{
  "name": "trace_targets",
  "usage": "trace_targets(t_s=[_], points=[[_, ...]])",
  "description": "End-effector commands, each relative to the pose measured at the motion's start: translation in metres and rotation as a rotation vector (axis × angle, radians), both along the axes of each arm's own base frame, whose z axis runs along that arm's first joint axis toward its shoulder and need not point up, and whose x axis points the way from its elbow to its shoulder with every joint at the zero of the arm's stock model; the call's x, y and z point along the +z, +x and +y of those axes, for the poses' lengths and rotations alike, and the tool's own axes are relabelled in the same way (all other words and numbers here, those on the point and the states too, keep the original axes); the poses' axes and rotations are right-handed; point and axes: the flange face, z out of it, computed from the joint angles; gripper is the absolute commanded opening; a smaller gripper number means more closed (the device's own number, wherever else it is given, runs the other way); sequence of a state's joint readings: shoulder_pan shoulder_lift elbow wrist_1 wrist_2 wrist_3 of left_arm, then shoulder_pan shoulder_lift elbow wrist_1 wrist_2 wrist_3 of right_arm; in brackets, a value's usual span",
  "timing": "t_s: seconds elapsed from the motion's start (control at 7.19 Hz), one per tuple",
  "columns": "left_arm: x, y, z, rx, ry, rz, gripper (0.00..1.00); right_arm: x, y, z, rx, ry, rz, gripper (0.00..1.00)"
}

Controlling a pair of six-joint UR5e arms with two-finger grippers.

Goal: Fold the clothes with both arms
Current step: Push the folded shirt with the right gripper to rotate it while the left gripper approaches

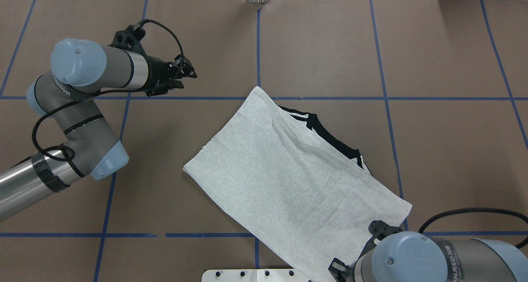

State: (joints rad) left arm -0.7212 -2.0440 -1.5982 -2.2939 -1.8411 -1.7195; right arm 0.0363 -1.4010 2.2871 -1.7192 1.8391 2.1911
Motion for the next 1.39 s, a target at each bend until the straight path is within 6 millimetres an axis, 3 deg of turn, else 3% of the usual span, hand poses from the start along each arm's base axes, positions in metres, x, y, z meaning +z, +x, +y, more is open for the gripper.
trace_targets(t_s=[0.0,0.14,0.28,0.56,0.7,0.83,0.97,1.11,1.25], points=[[-0.026,0.017,0.055,0.059,-0.109,-0.043,0.58,0.003,-0.004,0.018,-0.036,-0.024,0.045,1.0],[-0.021,0.034,0.083,0.086,-0.168,-0.044,0.61,0.003,-0.004,0.015,-0.028,-0.024,0.045,1.0],[0.007,0.049,0.109,0.107,-0.221,-0.076,0.62,-0.001,0.0,-0.003,0.013,-0.021,0.036,1.0],[0.016,0.06,0.122,0.108,-0.289,-0.098,0.66,-0.022,0.015,-0.102,0.207,-0.005,-0.009,1.0],[0.013,0.062,0.13,0.117,-0.318,-0.142,0.66,-0.041,0.011,-0.146,0.271,0.017,-0.036,1.0],[0.017,0.074,0.147,0.14,-0.335,-0.177,0.65,-0.045,0.009,-0.164,0.307,0.027,-0.037,1.0],[0.019,0.077,0.15,0.137,-0.334,-0.183,0.59,-0.058,0.014,-0.176,0.328,0.03,-0.062,1.0],[0.019,0.077,0.15,0.136,-0.335,-0.185,0.47,-0.057,0.013,-0.176,0.328,0.029,-0.059,1.0],[0.021,0.077,0.151,0.136,-0.339,-0.192,0.04,-0.062,0.012,-0.177,0.333,0.027,-0.067,1.0]])
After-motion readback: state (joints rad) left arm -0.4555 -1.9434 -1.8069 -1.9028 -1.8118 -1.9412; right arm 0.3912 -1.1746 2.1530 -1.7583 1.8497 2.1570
